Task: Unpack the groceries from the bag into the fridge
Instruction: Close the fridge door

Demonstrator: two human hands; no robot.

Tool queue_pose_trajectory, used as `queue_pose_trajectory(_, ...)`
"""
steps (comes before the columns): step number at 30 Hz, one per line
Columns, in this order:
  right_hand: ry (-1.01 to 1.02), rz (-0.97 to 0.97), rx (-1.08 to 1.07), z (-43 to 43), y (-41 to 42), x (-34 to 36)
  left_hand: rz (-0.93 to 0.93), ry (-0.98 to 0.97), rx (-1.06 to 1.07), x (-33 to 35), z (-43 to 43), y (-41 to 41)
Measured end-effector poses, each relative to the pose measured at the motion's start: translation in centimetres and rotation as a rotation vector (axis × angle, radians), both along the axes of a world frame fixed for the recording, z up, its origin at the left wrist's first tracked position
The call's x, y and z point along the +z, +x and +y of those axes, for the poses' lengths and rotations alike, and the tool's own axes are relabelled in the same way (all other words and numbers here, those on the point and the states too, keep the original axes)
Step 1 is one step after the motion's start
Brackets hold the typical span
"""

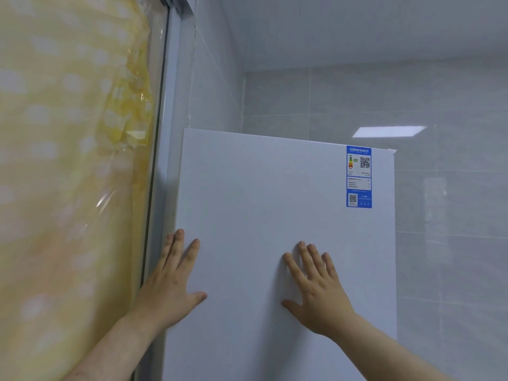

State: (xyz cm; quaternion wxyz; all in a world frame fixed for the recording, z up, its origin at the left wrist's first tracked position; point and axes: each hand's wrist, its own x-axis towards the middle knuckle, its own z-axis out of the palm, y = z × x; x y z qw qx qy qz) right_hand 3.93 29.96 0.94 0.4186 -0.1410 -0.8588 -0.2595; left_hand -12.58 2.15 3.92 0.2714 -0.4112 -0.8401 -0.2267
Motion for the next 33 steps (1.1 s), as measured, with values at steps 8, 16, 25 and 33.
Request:
queue_pose_trajectory(8, 0.017, 0.008, -0.042, 1.8, -0.2, 1.3, 0.085, -0.025, 0.0, -0.2, 1.8, -2.3)
queue_pose_trajectory(16, 0.056, 0.041, -0.027, 3.1, -0.9, 0.4, 0.289, -0.08, 0.109, -1.4, 4.0, -5.8)
queue_pose_trajectory(25, 0.112, 0.013, -0.052, 4.4, -1.4, 0.0, 0.3, -0.062, 0.067, -2.0, 5.7, -7.9)
queue_pose_trajectory(33, 0.096, -0.012, -0.052, 5.1, -1.9, -0.1, 0.195, -0.055, -0.002, -2.6, 7.7, -8.9)
